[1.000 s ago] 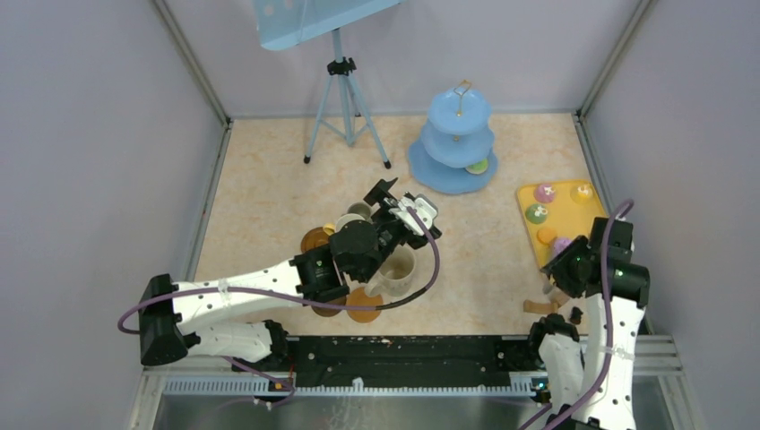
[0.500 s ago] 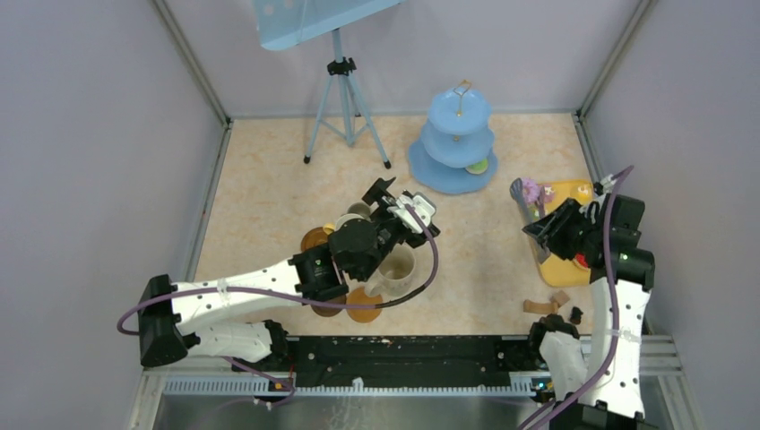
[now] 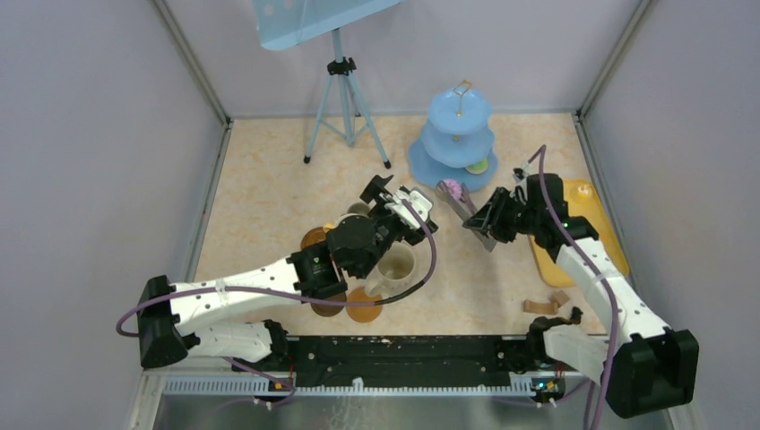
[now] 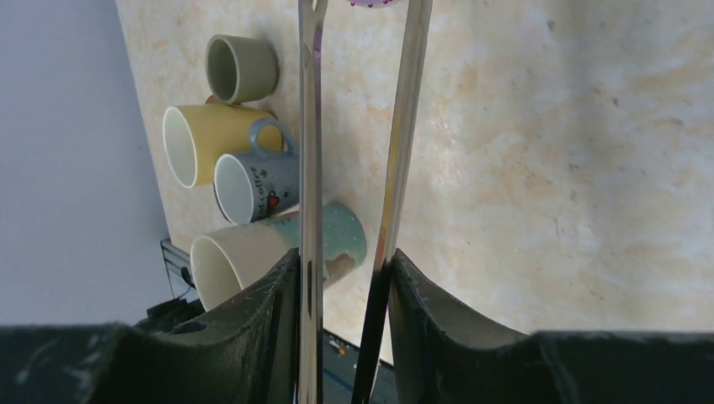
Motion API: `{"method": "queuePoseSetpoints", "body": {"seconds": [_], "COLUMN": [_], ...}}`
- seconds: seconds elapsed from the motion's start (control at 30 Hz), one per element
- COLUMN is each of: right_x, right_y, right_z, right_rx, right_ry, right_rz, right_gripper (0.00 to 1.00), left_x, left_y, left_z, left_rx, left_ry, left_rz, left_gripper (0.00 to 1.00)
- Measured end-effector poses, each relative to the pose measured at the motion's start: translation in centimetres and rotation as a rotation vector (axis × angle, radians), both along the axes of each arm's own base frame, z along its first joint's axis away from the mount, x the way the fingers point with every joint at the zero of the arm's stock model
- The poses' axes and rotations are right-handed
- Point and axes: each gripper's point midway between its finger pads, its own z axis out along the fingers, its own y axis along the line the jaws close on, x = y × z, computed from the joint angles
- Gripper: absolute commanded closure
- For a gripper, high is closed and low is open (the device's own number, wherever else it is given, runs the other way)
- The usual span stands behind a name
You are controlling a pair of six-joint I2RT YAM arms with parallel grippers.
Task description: Serve the afternoon tea
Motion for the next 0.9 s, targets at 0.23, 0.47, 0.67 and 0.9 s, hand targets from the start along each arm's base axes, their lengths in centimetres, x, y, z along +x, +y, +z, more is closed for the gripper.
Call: {"method": "queuePoseSetpoints", "body": {"seconds": [0.23, 0.47, 0.67, 0.9], "right_x": [3.3, 7.5, 11.6, 14.9], "right_y": [4.4, 7.4, 7.8, 7.2], "right_z": [-1.1, -3.9, -6.0, -8.5], "right_rx": [0.005, -0.039, -0.089, -0.166], "right_ry": [-0.071, -0.153, -0.248, -0.303], "right_rz": [0.052, 0.037, -0.043, -0.106], "right_gripper": [0.91, 0.91, 0.91, 0.87], "left_x": [0.2, 0.6, 0.8, 0.8], "left_y": [0.1, 0.4, 0.5, 0.6], "left_z": [0.2, 0.0, 0.0, 0.2], "left_rx": [-0.009, -0.005, -0.006, -0.01], "left_ry": [0.013, 0.02, 0.021, 0.019], "left_rz": [-0.001, 0.01, 0.016, 0.016], "left_gripper": [0.01, 0.01, 0.01, 0.01]}}
